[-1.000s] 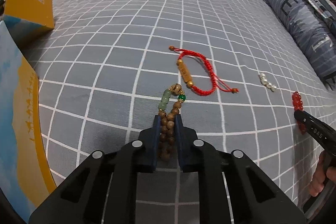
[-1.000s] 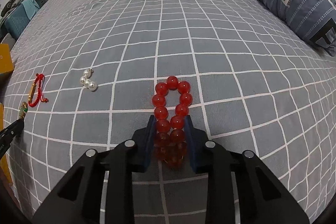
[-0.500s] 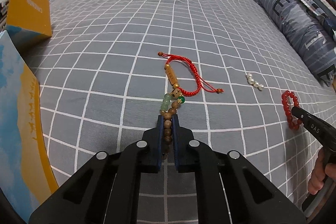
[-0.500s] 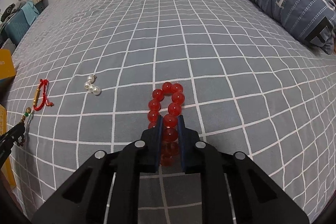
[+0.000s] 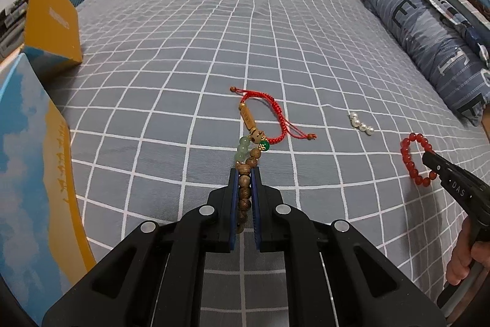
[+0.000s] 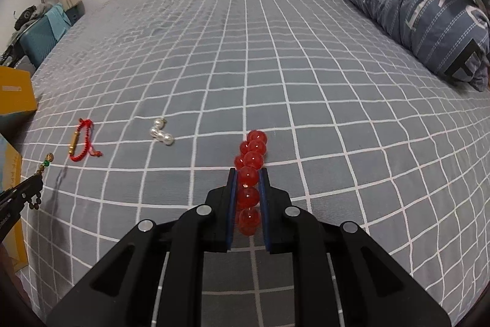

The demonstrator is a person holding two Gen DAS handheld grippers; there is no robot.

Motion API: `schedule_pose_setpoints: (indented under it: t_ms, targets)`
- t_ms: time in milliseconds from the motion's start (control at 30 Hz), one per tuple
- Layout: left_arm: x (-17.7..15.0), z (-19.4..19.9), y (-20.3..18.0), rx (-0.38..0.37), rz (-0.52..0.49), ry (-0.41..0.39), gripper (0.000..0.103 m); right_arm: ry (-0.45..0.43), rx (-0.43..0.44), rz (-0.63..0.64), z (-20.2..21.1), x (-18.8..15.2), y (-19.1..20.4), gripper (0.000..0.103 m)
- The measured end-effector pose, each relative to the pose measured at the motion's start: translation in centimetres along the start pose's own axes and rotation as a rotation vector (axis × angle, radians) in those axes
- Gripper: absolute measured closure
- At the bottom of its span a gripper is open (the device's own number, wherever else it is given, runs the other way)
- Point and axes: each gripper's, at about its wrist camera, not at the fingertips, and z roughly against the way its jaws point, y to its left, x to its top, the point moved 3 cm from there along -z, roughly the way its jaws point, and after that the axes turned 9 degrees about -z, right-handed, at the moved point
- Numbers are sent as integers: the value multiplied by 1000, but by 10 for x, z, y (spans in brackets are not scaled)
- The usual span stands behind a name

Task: Organize jewelry
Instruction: 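Lift and carry both held bracelets over the white box with both tools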

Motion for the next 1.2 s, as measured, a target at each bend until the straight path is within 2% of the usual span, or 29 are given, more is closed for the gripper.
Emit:
schedule_pose_setpoints:
  t_ms: [267, 700, 1200]
  targets:
    - [0, 17, -7, 27, -37, -35, 96, -39, 36, 16, 20, -1, 10, 90]
    - [-5, 38, 0, 46, -29, -58, 96, -67, 30, 37, 45, -2, 18, 90]
    - [-7, 89, 10, 77, -33, -121, 96, -114, 39, 61, 82, -4, 41, 90]
